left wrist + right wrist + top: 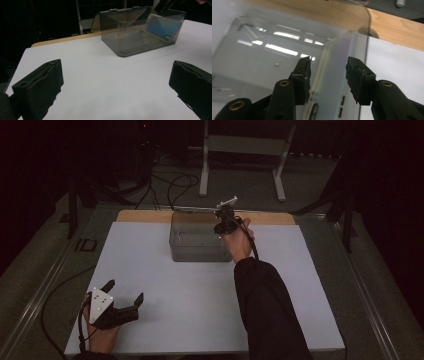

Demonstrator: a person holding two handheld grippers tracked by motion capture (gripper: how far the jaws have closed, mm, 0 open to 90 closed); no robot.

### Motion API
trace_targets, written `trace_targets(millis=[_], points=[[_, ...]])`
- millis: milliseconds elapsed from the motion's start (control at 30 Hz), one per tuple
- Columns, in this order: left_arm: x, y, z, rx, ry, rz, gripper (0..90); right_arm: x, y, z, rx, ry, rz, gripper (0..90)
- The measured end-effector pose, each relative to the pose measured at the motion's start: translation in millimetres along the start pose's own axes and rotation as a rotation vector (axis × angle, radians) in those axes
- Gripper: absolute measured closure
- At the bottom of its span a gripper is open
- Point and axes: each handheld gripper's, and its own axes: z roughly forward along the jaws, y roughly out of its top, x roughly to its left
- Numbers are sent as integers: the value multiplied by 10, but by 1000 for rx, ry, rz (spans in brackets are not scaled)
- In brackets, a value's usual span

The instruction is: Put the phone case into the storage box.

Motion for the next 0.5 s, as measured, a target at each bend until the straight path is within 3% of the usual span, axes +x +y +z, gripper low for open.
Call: trace_targets(millis=[33, 133, 167, 333, 433, 500], points=[[0, 0, 2, 0, 0, 1, 4, 6, -2, -14, 6, 14, -6, 554], [1, -2, 7, 2, 0, 4, 4, 36, -21, -50, -13, -16, -36, 508], [0, -2, 8, 2, 0, 4, 4, 49, -38, -79, -26, 0, -49, 446], [-6, -2, 12, 3, -2, 5, 4, 51, -82, -157, -80, 29, -72, 352], [-6, -5, 19, 7, -2, 4, 4, 27, -131, -205, -106, 35, -86, 248], [-5, -5, 20, 9, -2, 6, 4, 2, -155, -226, -122, 67, -81, 199]])
